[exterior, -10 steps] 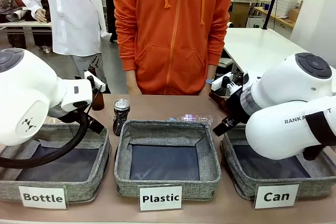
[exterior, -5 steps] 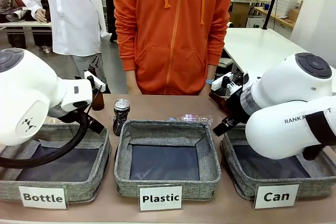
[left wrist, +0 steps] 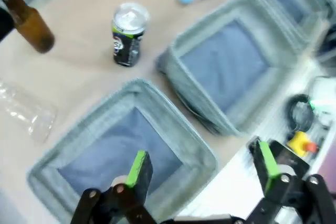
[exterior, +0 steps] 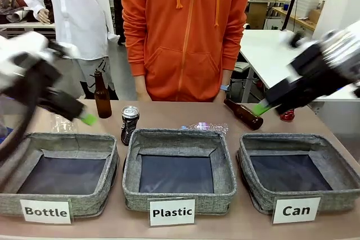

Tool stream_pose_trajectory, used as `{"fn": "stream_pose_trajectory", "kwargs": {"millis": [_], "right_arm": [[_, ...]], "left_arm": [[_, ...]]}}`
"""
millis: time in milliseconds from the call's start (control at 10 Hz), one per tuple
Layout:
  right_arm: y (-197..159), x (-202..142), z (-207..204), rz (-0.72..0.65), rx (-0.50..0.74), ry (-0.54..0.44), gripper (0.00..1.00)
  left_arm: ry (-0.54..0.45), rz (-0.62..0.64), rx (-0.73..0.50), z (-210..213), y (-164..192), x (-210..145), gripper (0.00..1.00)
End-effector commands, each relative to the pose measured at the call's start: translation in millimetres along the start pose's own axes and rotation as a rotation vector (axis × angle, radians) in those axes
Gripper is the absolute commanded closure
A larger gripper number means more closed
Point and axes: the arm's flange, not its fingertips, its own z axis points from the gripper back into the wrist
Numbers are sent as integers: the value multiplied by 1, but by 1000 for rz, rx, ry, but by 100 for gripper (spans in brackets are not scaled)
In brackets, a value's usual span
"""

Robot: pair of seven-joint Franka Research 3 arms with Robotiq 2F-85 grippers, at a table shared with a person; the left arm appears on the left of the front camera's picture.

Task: Sort the can waste into the basket.
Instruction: Pick up the can waste from the table and place it in the right Fabric basket.

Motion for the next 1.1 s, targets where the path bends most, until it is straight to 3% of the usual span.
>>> {"fn": "stream_pose_trajectory", "kwargs": {"millis": [0,200,400,500,600,700,1000], "right_arm": [[-58,-44,77,-256,121,-164,0],[-150,-107,114,-584,181,-342,0],[-207,-160,110,-747,336,-446,0],[-223,-176,108,-792,354,-528,0],[-222,-186,109,-792,332,-581,0],[-233,-172,157,-795,292,-431,0],[-233,-172,157,-795,292,-431,0]], "left_arm": [[-51,137,-138,90,54,-75,0],[-317,444,-279,143,150,-142,0],[-544,696,-403,151,211,-205,0],[-582,749,-433,139,228,-218,0],[-569,774,-419,117,215,-210,0],[-475,710,-343,163,204,-256,0],[-475,710,-343,163,204,-256,0]]}}
